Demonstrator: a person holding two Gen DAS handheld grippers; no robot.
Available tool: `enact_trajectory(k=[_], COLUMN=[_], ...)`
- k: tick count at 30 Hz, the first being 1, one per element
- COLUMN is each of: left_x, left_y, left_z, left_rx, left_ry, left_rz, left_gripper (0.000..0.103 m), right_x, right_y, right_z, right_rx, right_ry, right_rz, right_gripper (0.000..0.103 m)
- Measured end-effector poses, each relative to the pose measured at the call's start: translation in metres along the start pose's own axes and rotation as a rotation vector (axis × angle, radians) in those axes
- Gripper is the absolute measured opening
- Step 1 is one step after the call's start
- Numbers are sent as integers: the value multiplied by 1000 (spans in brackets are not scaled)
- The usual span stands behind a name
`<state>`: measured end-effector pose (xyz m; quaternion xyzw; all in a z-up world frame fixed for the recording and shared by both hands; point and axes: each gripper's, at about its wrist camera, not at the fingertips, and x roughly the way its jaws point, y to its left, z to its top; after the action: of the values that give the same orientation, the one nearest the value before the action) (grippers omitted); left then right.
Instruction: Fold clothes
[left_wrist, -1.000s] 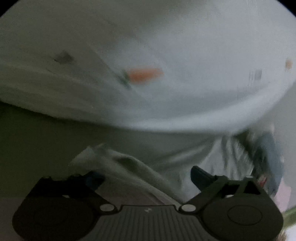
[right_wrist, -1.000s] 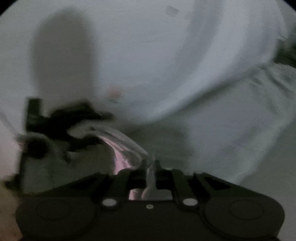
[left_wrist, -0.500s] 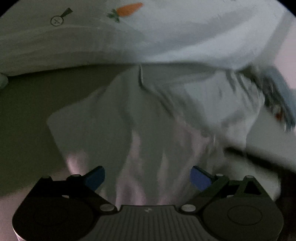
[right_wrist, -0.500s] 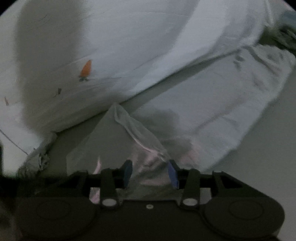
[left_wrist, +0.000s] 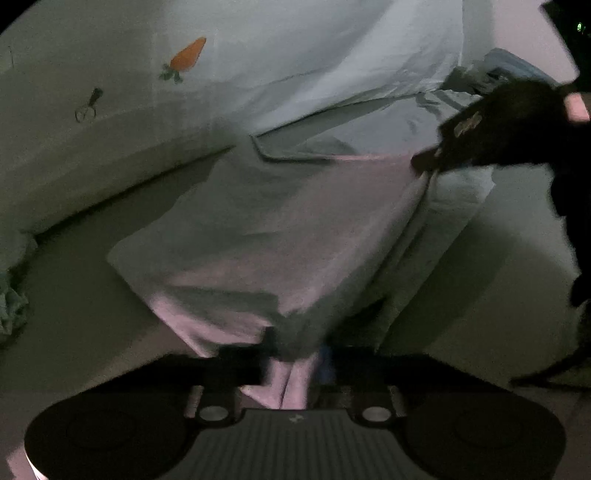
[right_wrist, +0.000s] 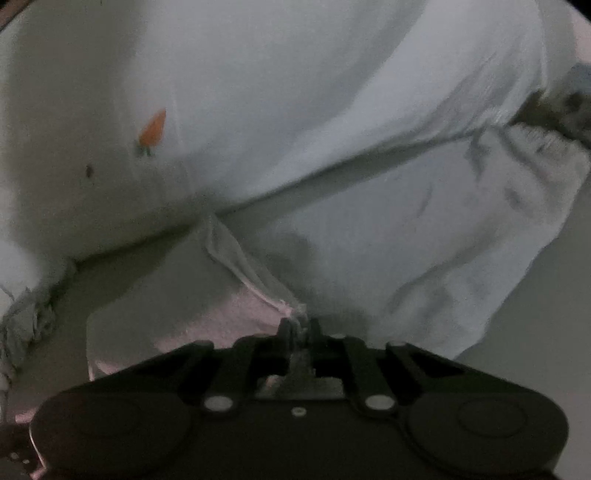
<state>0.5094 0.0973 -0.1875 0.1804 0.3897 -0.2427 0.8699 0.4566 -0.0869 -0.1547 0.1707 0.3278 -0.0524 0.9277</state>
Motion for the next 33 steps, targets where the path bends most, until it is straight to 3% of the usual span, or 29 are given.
enact_trajectory(k=[4,7,8,9,10,11,12,13,15,18,22,24,27,29,33], left_x=[-1,4,4,4,4,2,-3,-7,-17,-25,-27,-26,-28,-31,-32], left_y=[5,4,5,7,11,15,21,28,45,79,125,140,153,156,161], left_z=[-6,-11,-10,-9,-7,-6,-7,-8,-13,-26,-49,-58,-64,-66,-67], left_rx=[20,38,38,26,8,-16,-48,-86,-184,-374,-628,-703,-733,-741,-759], left_ry=[21,31,32,45,66,80,85,86,85,99,107,114,100,82,56], left_rz=[-32,-30,-31,-43,-66,-94,-126,-156,-196,-218,-227,-224,-226,-237,-266], left_gripper=[13,19,23,34,43,58,67,67,68,76,78,78,78,79,79], right_x=[-17,-2,5,9,11,8,4,-2,-13,-31,-46,-46,-38,-28,-10], right_y=[-1,-2,-3,-3,-2,-1,2,6,15,39,87,112,151,166,171], right_z=[-6,-24,-27,-29,-28,-27,-25,-23,-23,-34,-65,-83,-114,-127,-133], right_rx=[-17,-49,-55,-60,-70,-87,-113,-149,-221,-352,-541,-652,-889,-998,-1030], right_ry=[24,102,130,142,137,123,106,84,47,0,-27,-21,-32,-15,32], right_rz=[-35,-94,-108,-122,-133,-140,-149,-155,-146,-94,52,119,159,173,153], right_gripper=[8,11,12,15,25,32,48,55,57,74,75,72,50,48,45])
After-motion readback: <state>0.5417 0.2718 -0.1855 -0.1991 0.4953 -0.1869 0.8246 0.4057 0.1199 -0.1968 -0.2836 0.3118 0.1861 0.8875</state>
